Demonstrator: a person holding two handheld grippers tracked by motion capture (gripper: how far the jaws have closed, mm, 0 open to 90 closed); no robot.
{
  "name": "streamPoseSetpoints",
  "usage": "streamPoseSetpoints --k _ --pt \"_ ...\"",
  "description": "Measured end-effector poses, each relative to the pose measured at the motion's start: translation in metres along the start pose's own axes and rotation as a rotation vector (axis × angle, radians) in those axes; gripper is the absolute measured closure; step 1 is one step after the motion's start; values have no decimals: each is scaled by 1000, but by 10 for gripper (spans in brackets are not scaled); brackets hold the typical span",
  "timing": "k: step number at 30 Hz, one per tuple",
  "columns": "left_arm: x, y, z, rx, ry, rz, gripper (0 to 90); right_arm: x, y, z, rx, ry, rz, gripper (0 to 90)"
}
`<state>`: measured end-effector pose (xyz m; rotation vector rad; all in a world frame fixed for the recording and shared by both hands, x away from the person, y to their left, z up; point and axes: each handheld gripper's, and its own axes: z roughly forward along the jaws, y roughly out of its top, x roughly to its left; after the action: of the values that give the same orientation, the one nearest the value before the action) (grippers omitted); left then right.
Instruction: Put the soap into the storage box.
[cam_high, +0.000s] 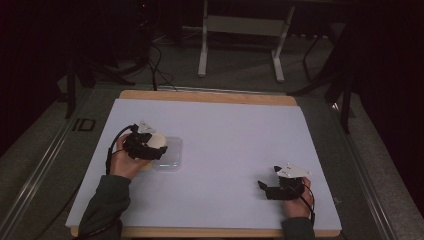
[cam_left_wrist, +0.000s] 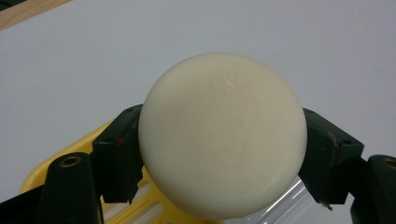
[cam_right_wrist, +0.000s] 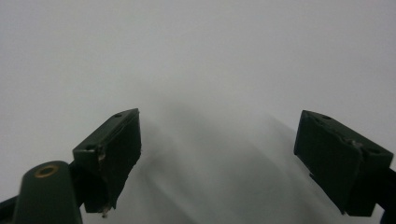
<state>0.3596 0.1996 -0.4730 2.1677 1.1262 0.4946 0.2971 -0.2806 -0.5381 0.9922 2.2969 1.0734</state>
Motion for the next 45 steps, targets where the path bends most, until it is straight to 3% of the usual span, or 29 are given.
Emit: streamPoseSetpoints --k 23,32,45 --pt "31 -21 -7 25 71 -72 257 0 0 0 3 -3 -2 147" --pt "37 -27 -6 41 77 -78 257 0 0 0 6 -5 -3 147" --pt "46 -37 0 83 73 -50 256 0 0 1 7 -7 -6 147"
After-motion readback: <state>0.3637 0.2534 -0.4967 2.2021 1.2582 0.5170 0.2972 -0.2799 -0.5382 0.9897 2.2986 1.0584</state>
